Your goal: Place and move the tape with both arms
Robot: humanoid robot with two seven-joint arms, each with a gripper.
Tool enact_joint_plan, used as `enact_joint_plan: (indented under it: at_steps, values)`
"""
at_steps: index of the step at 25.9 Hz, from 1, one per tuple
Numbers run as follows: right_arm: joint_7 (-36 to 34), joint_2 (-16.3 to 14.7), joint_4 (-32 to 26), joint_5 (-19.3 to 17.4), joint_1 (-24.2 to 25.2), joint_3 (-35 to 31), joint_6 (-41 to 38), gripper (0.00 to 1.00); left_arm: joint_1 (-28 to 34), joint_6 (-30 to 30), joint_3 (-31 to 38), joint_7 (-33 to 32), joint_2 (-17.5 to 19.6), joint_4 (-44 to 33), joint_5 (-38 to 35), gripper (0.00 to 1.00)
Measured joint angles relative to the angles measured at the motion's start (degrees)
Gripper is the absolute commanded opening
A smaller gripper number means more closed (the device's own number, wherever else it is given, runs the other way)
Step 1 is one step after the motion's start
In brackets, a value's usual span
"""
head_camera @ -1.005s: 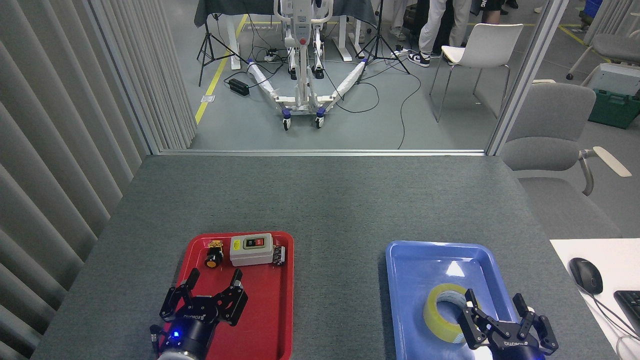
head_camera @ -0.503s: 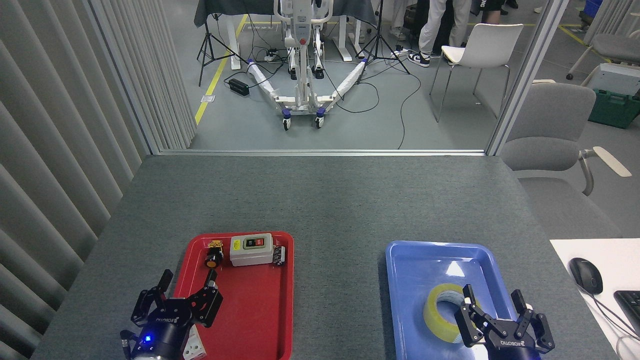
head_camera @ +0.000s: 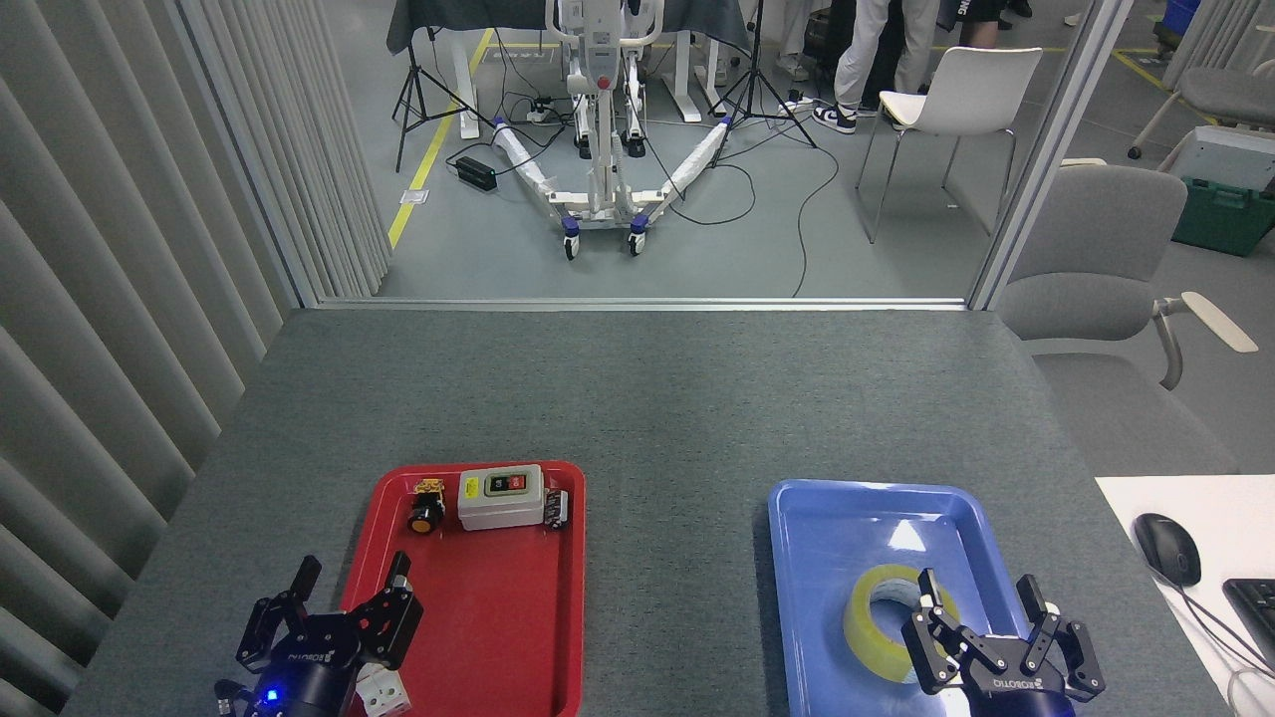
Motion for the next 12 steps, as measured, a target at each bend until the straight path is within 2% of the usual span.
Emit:
enact_joint_plan:
  at_steps: [12]
  values:
    - [0.4,0.0,0.0,2.8,0.0,0.0,0.0,1.00,0.6,-0.4,-0.1,-0.6,-0.3,-0.2,-0.2,1.00]
